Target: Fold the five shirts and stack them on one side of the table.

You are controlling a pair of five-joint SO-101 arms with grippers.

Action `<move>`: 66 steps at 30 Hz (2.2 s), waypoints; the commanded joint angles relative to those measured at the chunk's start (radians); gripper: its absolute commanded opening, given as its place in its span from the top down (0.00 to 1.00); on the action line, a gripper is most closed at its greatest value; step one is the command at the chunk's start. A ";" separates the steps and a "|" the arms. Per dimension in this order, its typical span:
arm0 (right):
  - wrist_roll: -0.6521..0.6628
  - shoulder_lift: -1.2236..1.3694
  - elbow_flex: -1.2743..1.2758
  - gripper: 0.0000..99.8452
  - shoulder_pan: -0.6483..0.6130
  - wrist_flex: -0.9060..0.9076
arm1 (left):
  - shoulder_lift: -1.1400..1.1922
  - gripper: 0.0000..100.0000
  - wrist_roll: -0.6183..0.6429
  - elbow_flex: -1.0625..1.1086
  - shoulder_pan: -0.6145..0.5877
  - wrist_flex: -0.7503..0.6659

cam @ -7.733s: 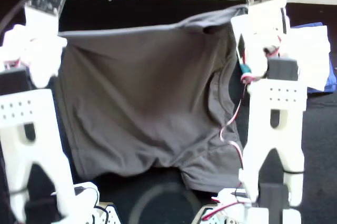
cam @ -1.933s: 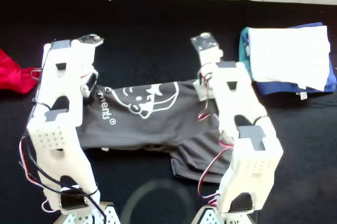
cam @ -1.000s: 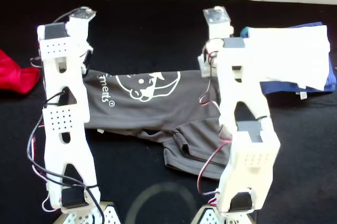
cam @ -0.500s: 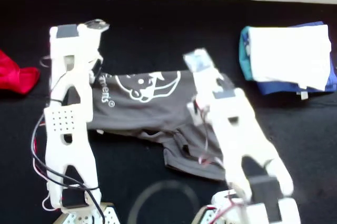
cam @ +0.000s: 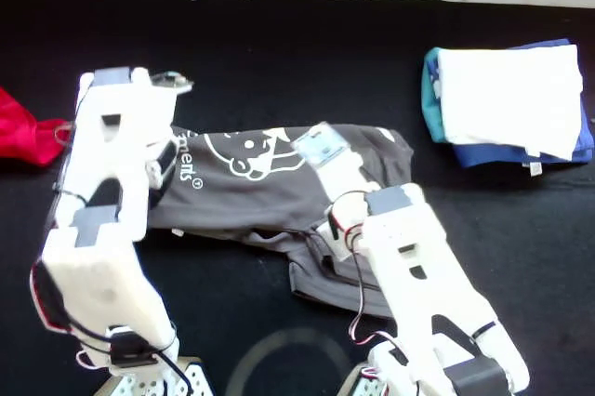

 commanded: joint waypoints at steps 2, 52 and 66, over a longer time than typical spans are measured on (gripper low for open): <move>0.003 -0.035 0.002 0.91 -0.070 0.038 | -0.188 0.99 -0.009 0.266 -0.002 -0.143; 0.003 -0.219 0.188 0.99 -0.274 -0.036 | 0.085 0.99 -0.031 -0.044 -0.117 -0.189; 0.006 -0.219 0.104 0.99 -0.073 -0.088 | 0.084 0.95 -0.034 -0.245 -0.117 0.118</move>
